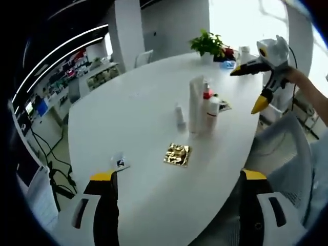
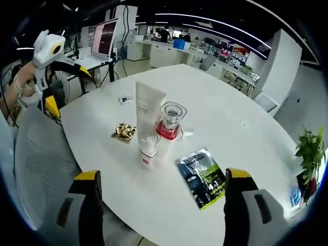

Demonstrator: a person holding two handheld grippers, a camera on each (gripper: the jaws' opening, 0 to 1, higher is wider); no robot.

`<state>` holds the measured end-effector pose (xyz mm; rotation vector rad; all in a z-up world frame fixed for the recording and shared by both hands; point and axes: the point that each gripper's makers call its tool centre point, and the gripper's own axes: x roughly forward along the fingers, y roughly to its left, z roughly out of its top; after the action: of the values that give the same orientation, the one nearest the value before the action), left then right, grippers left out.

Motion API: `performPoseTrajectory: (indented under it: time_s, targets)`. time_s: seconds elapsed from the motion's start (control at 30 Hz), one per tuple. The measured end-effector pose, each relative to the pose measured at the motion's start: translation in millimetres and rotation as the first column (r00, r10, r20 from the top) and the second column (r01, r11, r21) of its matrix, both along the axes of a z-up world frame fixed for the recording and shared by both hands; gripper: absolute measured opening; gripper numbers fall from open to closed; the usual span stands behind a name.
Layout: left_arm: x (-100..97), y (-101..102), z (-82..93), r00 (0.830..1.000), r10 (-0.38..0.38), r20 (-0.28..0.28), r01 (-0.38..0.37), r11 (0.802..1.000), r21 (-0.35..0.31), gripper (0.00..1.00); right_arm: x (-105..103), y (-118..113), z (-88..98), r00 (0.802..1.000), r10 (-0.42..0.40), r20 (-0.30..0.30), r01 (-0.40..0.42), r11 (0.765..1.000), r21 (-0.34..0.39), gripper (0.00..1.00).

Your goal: Arrange the skincare products in the storage area until every visible bottle or jar stands upright without overlapping.

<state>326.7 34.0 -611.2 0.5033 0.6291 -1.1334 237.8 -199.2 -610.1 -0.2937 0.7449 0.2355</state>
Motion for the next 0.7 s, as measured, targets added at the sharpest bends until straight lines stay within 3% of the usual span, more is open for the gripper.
performPoseTrajectory:
  time_s: [0.17, 0.4, 0.53, 0.7]
  targets:
    - [13.2, -3.7, -9.3, 1.000, 0.003, -0.003, -0.003, 1.000, 0.021, 0.97, 1.4, 2.5, -4.9, 1.000, 0.005, -0.009, -0.005, 1.000, 0.012, 1.00]
    - [37.8, -20.9, -12.2, 0.999, 0.015, 0.037, -0.015, 1.000, 0.010, 0.93, 1.5, 5.6, -10.1, 1.000, 0.017, -0.020, -0.016, 1.000, 0.024, 1.00]
    - [48.8, -33.4, -16.8, 0.999, 0.008, 0.037, -0.008, 1.000, 0.004, 0.82, 0.6, 5.3, -11.3, 1.000, 0.014, -0.020, -0.014, 0.999, 0.031, 0.98]
    - [56.1, -54.2, -25.0, 0.999, -0.045, 0.007, 0.045, 0.999, 0.005, 0.57, -1.0, 4.9, -13.3, 1.000, 0.005, -0.024, -0.004, 0.999, 0.053, 0.95]
